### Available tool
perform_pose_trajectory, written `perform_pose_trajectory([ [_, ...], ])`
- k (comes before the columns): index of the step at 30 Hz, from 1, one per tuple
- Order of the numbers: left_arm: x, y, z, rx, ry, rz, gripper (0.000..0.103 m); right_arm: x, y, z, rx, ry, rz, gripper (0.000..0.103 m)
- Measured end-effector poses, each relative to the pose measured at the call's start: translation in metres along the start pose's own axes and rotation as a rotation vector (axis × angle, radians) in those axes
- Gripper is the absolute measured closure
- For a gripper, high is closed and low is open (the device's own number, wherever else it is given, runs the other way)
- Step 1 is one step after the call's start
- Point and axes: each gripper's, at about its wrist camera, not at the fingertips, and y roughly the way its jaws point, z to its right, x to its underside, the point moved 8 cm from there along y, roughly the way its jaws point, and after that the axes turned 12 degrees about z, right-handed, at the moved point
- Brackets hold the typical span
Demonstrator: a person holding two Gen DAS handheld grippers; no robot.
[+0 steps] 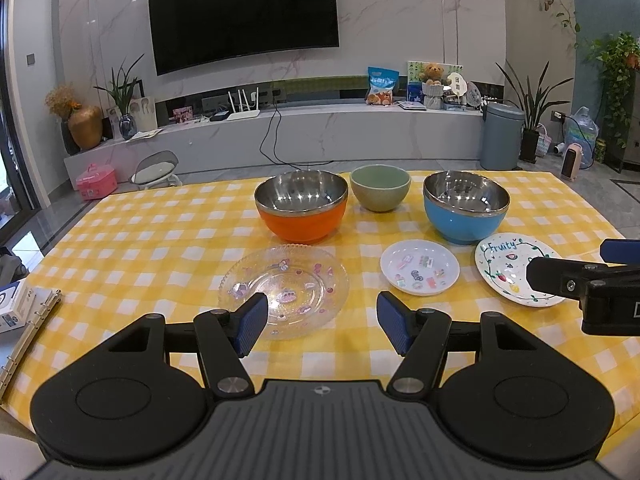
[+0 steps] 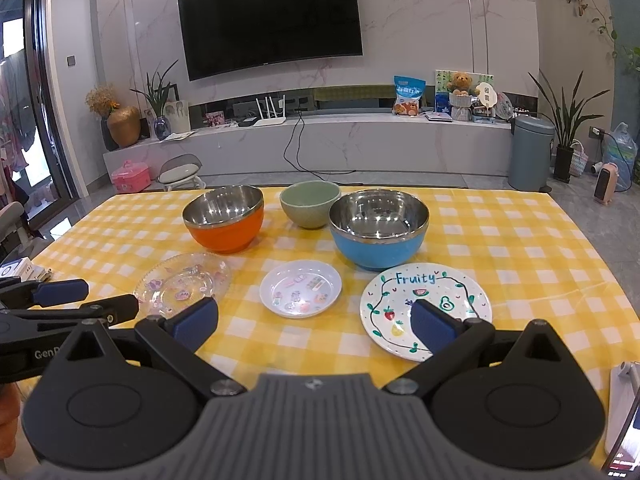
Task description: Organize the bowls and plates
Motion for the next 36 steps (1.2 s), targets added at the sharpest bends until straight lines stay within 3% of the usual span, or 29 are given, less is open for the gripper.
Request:
perform_pose_trajectory([
  [36, 0.0017, -0.0002, -0.0021, 0.001, -0.001, -0.004, 0.029, 0.0036, 0.0046, -0.0018, 0.0, -0.007, -0.018, 0.003],
])
